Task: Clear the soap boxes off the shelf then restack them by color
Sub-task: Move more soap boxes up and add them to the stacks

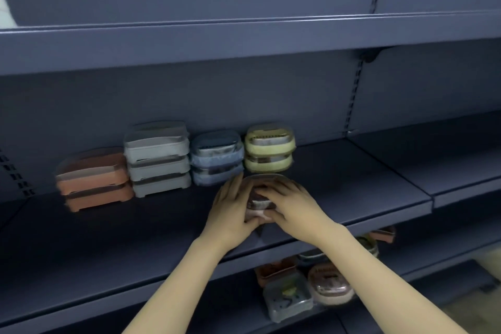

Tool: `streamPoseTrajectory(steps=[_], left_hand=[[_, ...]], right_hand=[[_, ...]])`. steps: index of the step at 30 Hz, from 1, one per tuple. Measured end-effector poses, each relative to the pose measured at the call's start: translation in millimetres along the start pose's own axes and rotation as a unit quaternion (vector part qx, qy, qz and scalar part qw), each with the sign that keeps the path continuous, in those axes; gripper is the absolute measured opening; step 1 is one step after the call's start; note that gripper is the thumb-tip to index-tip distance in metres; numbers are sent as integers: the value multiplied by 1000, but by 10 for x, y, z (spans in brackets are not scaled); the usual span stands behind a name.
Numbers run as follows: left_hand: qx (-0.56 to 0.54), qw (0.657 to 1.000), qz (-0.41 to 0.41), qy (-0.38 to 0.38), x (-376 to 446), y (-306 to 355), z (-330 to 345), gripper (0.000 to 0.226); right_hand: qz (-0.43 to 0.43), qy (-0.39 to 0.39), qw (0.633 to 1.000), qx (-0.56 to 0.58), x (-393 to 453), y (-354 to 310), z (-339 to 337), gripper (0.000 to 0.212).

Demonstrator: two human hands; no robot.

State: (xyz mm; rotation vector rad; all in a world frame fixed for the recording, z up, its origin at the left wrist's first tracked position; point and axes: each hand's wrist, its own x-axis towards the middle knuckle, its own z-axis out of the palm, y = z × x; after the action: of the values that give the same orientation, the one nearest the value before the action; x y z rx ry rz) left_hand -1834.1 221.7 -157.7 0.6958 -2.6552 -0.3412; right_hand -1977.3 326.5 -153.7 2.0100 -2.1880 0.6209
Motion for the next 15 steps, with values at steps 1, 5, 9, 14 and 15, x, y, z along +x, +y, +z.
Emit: streamPoseTrajectory(steps=[1, 5, 9, 14, 15], left_hand=[[-1, 1000, 12, 3, 103, 110, 69, 79], [8, 999, 52, 8, 451, 524, 293, 68], [-2, 999, 51, 12, 753, 850, 517, 65], [12, 998, 49, 29, 1099, 1105, 735, 64], [18, 998, 46, 34, 1155, 1134, 762, 64]], right_hand=[[6, -4, 1000, -2, -38, 143, -50, 49], [10, -18, 1000, -2, -132, 707, -221, 49], [-1, -15, 1000, -4, -183, 1185, -345, 50], [-5, -30, 1000, -5, -171, 1667, -451, 49], [-9, -37, 999, -2, -148, 1745, -465, 49]])
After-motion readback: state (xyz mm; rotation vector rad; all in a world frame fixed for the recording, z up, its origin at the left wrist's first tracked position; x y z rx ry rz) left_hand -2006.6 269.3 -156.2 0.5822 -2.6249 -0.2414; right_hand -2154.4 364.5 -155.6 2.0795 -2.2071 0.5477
